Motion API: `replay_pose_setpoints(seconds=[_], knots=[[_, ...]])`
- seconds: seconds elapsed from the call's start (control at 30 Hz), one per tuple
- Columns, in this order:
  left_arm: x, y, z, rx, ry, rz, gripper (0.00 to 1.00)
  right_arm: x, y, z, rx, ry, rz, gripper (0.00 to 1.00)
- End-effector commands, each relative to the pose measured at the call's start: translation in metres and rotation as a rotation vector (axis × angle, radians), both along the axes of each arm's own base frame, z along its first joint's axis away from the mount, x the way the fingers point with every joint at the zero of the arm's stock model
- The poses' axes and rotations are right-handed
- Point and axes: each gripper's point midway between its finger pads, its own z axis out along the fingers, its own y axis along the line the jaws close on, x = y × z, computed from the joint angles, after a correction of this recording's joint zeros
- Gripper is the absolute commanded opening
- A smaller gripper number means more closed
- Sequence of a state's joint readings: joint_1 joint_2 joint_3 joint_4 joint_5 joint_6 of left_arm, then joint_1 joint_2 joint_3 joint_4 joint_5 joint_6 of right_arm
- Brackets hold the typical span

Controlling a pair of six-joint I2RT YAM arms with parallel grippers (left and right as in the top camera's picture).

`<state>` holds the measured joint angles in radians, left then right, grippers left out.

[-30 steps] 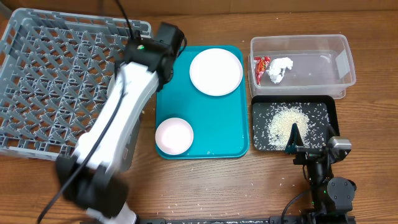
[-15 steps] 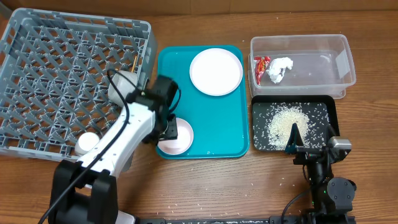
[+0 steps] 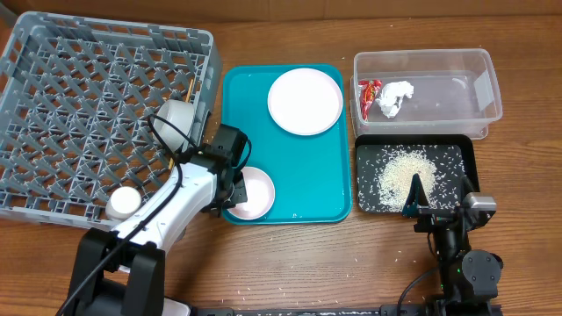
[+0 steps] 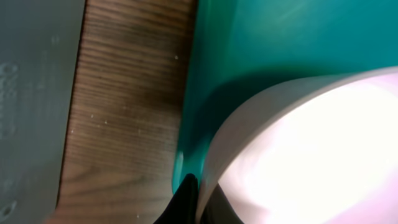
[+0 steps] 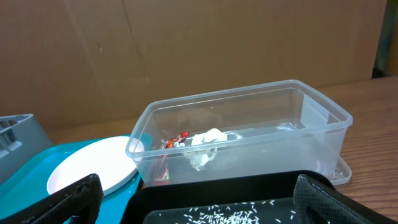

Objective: Sort waste into correct bins and load items into the dishwasher
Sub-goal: 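Grasp the rim of the pink bowl with the left gripper, then lift the pink bowl and set it into the dish rack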

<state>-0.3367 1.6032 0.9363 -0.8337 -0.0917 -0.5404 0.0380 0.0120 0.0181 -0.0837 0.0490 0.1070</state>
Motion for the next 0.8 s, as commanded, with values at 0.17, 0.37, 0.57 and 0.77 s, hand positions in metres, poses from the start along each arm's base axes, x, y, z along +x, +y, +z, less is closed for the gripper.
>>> replay_pose_setpoints(seconds=[0.17, 0.37, 0.57, 0.77], knots=[[0.068, 0.088, 0.219, 0.571, -0.402, 0.092, 0.04, 0.000, -0.001, -0.002, -0.003, -0.001, -0.003, 1.00], [0.074, 0.147, 0.298, 1.035, -0.569, 0.238, 0.04, 0.000, -0.001, -0.002, -0.003, -0.001, -0.003, 1.00], [0.094, 0.189, 0.273, 1.074, -0.454, 0.291, 0.04, 0.000, -0.001, -0.002, -0.003, -0.001, -0.003, 1.00], [0.122, 0.231, 0.197, 1.054, -0.247, 0.278, 0.04, 0.000, -0.001, -0.002, -0.003, -0.001, -0.002, 1.00]])
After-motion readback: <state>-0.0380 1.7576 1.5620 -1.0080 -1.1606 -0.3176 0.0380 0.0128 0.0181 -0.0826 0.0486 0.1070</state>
